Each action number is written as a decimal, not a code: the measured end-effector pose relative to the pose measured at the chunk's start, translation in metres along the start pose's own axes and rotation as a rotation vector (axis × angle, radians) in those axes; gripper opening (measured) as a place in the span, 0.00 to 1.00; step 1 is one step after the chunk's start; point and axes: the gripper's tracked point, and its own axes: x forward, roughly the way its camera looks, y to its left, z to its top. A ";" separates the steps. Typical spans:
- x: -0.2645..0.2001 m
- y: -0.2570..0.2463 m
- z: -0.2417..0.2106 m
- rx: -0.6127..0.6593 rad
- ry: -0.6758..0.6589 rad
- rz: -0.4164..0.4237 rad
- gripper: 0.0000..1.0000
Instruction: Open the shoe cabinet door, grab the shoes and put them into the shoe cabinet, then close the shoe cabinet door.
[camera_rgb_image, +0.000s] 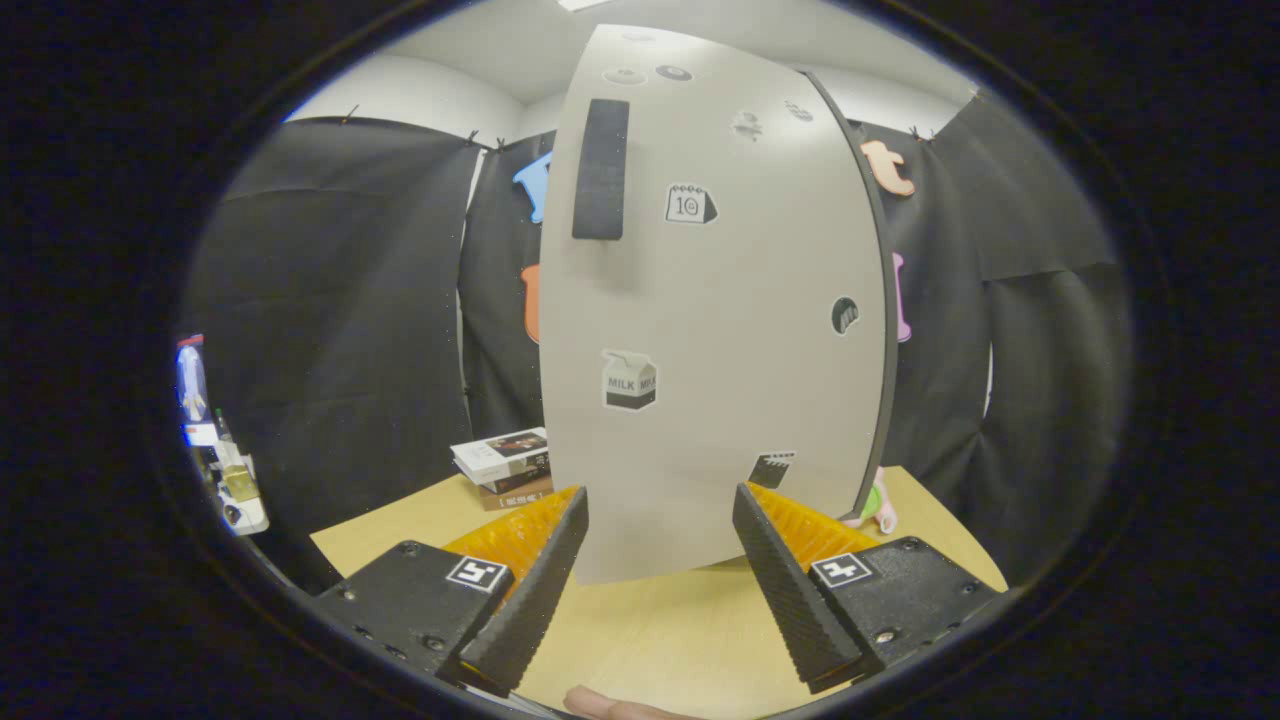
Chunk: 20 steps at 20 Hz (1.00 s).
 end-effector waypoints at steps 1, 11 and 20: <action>-0.008 -0.001 0.006 -0.007 -0.022 -0.013 0.95; -0.088 -0.034 0.076 0.072 -0.147 -0.154 0.98; -0.127 -0.046 0.108 0.047 -0.200 -0.186 0.98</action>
